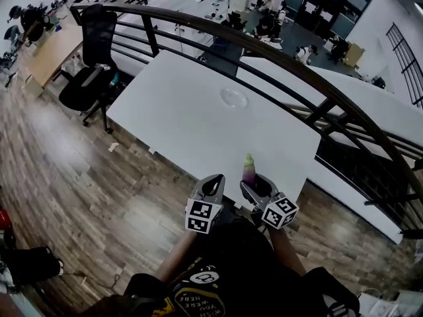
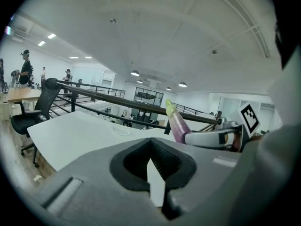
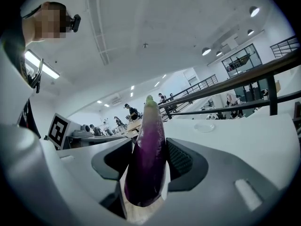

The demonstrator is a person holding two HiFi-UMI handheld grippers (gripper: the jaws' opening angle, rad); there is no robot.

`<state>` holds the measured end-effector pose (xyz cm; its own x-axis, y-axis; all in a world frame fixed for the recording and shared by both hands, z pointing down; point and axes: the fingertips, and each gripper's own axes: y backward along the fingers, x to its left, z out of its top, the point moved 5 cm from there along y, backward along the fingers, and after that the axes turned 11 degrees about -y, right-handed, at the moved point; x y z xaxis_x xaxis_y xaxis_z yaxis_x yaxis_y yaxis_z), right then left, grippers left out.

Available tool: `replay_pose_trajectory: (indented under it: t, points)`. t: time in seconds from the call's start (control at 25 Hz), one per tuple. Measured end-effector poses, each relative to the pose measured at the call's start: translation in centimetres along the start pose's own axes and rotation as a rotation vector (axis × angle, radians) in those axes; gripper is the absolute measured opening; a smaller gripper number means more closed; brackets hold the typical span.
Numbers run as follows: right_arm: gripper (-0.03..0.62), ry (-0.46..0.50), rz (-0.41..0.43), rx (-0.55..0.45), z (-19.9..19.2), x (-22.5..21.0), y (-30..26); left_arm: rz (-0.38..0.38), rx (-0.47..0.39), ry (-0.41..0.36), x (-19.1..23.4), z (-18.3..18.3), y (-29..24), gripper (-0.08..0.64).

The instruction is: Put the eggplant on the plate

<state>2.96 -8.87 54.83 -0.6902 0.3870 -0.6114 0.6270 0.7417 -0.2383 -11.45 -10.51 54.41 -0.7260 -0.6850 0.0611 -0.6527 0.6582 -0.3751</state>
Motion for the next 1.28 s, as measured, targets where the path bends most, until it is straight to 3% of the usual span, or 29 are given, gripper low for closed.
replay_pose_trajectory:
  t: [0.32, 0.6, 0.84, 0.96, 1.28]
  points:
    - [0.224, 0.022, 0.038, 0.013, 5.9, -5.1, -6.6, 0.043, 0.046, 0.014, 6.1, 2.6, -6.8, 0.005]
    - [0.224, 0.051, 0.021, 0.06, 9.1, -11.3, -13.1, 0.0, 0.099, 0.005, 10.8, 3.5, -14.3, 0.005]
    - [0.224, 0.043, -0.065, 0.095, 10.2, -15.7, -17.0, -0.092, 0.133, 0.023, 13.6, 3.2, -18.8, 0.005]
    - [0.225, 0.085, -0.128, 0.151, 10.3, -18.5, -20.0, -0.143, 0.141, 0.025, 15.3, 3.2, -20.6, 0.005]
    - [0.227, 0.183, -0.263, 0.342, 11.2, -28.9, -30.1, -0.156, 0.164, -0.034, 22.5, 2.8, -27.9, 0.005]
